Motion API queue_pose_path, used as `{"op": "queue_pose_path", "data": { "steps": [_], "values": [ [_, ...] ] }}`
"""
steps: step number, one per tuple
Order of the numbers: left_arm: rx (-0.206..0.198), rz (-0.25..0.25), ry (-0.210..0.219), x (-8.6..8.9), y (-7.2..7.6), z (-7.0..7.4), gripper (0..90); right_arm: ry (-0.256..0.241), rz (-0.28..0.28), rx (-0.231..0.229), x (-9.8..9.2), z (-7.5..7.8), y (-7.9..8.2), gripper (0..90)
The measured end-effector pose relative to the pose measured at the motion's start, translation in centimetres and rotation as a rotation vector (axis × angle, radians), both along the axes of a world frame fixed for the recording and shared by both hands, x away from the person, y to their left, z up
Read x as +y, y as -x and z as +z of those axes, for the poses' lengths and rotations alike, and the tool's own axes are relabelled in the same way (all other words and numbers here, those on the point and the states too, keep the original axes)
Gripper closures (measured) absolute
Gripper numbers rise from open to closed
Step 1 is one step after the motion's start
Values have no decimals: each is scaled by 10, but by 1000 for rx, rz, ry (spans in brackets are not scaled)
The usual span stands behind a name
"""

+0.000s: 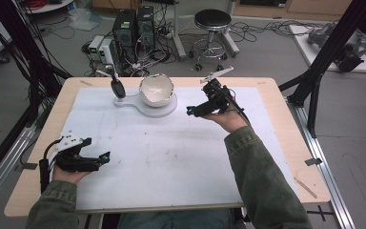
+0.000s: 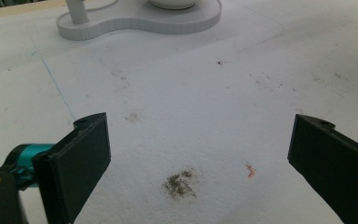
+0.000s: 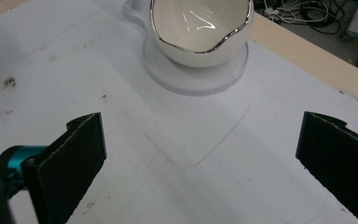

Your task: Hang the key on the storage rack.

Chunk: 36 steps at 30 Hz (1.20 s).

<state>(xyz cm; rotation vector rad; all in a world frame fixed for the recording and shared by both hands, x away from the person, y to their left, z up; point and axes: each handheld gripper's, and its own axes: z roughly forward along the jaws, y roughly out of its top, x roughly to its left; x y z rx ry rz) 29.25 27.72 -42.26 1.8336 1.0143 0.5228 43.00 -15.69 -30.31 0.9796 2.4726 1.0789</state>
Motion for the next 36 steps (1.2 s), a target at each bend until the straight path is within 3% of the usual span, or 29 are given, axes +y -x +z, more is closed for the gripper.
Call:
{"op": "queue_pose_path", "data": {
  "steps": [11, 26, 36],
  "values": [
    [-4, 2, 0, 0, 1, 0, 62, -8, -36, -53, -28, -17, 30, 6],
    [-10, 12, -2, 0, 1, 0, 62, -41, -78, -36, -74, -58, 59, 6],
    [-6, 14, -3, 1, 2, -1, 62, -63, -135, 6, -103, -84, 72, 6]
  ]
}}
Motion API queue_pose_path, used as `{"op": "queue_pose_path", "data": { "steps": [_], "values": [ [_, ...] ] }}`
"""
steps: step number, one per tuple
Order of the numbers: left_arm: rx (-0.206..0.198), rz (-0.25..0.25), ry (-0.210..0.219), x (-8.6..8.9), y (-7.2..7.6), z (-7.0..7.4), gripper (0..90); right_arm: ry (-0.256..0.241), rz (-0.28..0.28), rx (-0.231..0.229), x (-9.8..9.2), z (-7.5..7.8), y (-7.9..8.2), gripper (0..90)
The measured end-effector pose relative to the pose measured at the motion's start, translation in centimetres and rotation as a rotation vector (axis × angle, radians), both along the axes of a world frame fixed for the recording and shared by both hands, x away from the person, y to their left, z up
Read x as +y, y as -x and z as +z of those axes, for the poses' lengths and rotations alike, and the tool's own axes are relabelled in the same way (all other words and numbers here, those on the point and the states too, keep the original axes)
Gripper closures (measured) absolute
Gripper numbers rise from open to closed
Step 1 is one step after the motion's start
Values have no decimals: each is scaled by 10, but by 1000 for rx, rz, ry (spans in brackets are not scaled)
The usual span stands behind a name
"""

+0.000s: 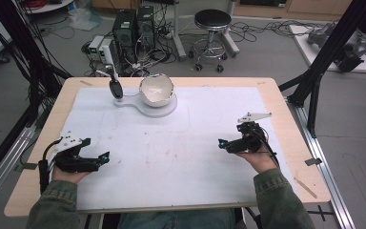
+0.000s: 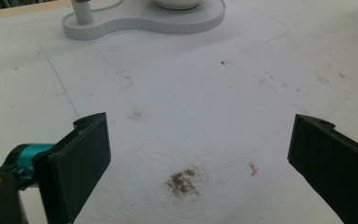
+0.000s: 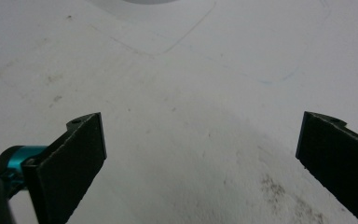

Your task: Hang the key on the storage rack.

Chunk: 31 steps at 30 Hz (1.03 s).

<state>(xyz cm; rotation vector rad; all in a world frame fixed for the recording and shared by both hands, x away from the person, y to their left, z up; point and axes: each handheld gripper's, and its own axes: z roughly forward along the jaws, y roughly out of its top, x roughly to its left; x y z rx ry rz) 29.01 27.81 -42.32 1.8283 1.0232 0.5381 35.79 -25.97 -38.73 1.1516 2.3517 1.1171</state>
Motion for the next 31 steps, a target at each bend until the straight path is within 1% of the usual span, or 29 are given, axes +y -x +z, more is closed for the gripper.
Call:
{"op": "queue_pose_path", "data": {
  "steps": [4, 10, 13, 15, 17, 19, 20, 21, 22, 26, 31],
  "values": [
    [6, -1, 0, 0, 0, -1, 62, -4, -20, 20, -10, -11, 8, 6],
    [9, -7, 0, -1, 0, -1, 62, -8, -41, 15, -22, -21, 18, 6],
    [13, -5, 1, -1, -1, -2, 62, -5, -47, 6, -27, -26, 21, 6],
    [14, -2, 1, -1, -1, -2, 62, -9, -56, -8, -30, -31, 23, 6],
    [16, -3, 1, -1, -1, -2, 62, -15, -71, -32, -33, -35, 24, 6],
    [19, -11, -4, -1, -2, -2, 62, -26, -84, -21, -36, -40, 24, 6],
    [21, -12, 1, -2, -2, -3, 62, -24, -90, -8, -37, -42, 24, 6],
    [19, -14, -2, -2, -3, -3, 62, -22, -92, 2, -37, -43, 24, 6],
    [18, -13, 1, -2, -3, -3, 62, -20, -92, 0, -37, -43, 24, 6],
    [16, -14, 7, -2, -4, -3, 62, -31, -102, -33, -39, -40, 27, 6],
    [20, -21, -1, -2, -4, -3, 62, -35, -108, -43, -40, -37, 27, 6]
  ]
}}
